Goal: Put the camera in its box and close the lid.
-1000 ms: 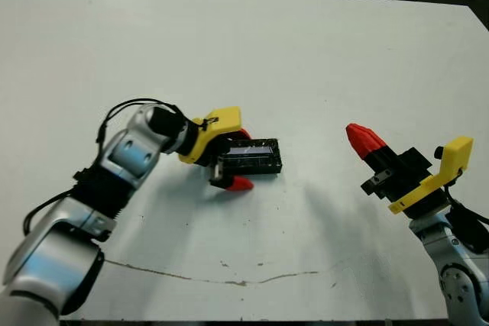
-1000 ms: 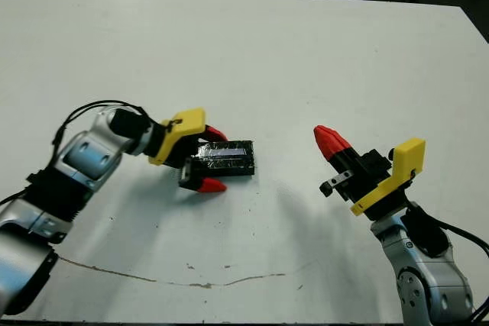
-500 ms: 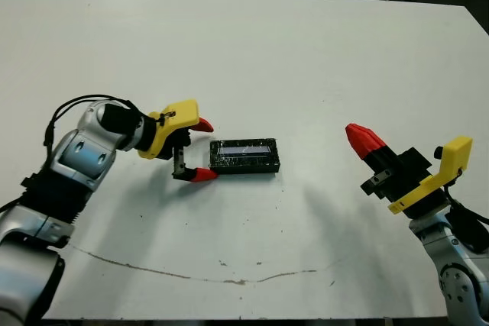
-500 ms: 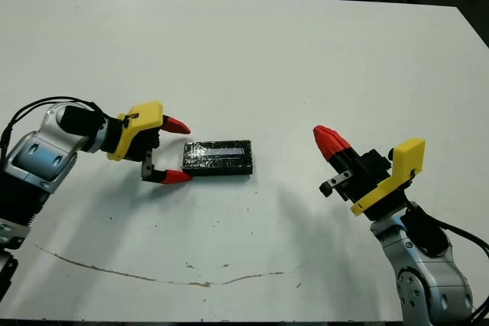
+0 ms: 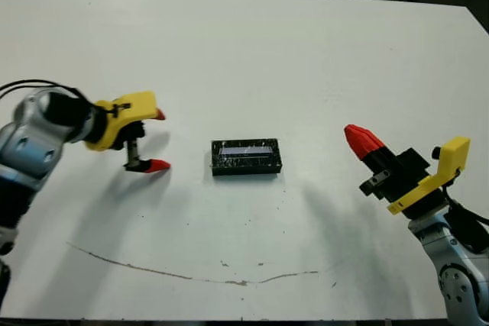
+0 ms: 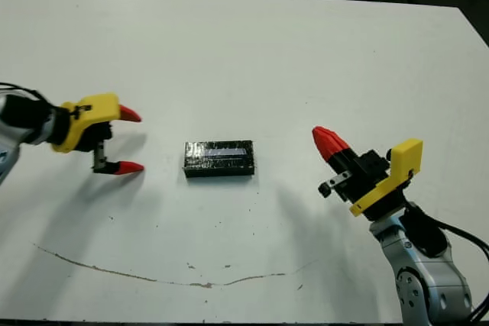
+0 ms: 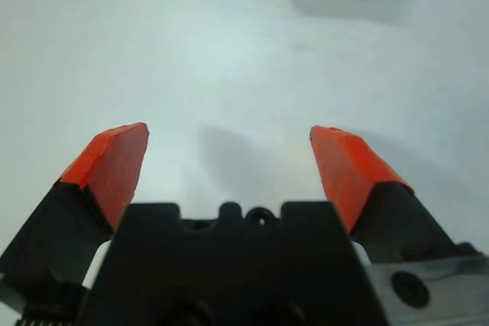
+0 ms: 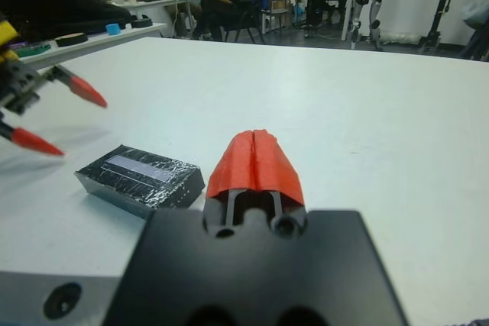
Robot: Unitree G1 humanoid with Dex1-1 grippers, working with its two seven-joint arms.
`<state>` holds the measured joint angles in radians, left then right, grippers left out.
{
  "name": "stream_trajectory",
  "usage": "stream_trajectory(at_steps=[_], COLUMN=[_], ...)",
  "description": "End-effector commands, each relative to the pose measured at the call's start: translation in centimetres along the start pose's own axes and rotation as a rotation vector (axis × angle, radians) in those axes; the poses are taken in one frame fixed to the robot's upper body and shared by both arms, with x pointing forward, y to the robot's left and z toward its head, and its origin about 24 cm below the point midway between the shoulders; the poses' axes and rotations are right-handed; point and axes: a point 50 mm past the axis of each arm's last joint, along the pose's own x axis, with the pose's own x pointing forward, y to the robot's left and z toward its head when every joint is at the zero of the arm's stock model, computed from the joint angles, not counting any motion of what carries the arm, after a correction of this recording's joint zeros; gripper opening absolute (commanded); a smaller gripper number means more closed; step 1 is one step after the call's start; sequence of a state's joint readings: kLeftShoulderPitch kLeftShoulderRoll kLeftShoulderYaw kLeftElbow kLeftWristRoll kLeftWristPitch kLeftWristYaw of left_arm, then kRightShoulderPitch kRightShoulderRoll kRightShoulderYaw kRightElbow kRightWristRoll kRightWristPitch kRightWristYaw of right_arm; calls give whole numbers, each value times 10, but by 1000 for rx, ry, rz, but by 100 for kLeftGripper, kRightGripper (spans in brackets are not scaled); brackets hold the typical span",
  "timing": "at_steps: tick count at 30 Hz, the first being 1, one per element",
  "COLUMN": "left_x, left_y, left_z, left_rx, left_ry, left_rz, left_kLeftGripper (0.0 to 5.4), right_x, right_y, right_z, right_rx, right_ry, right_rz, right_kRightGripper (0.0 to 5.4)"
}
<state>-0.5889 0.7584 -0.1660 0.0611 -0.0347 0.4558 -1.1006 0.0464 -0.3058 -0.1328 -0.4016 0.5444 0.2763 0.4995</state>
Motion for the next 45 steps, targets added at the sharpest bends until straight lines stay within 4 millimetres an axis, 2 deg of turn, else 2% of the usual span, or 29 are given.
stream_trajectory(at_steps=[1,4,7,13,19,25,33,38,45], left_x=[7,15,25,46,68,81,106,117,124], left_y=[-4,-14,-28,-53,-73,-88,-105,-119,-124], left_z=[2,15,30,56,70,76,58,46,42], left_rx=[-195,-302,-397,-488,-540,-540,-585,-613,-658], left_ry=[-201,-442,-632,-758,-741,-625,-417,-317,-269], left_rz=[165,298,319,299,230,203,104,61,37], left_kLeftGripper=[485,441,391,302,212,119,1,1,1], right_x=[-2,-2,-1,0,1,1,-2,-2,-3], right_y=[-1,-1,-1,-1,-3,-5,-6,-5,-6], right_z=[-2,-2,-2,-4,-7,-7,-4,-2,-1], right_rx=[-7,-12,-7,17,7,13,5,15,5], right_ry=[20,11,6,13,15,0,8,6,2], right_rz=[-9,-8,-16,-34,-56,-57,-77,-84,-83], right_kRightGripper=[0,0,0,0,0,0,0,0,0])
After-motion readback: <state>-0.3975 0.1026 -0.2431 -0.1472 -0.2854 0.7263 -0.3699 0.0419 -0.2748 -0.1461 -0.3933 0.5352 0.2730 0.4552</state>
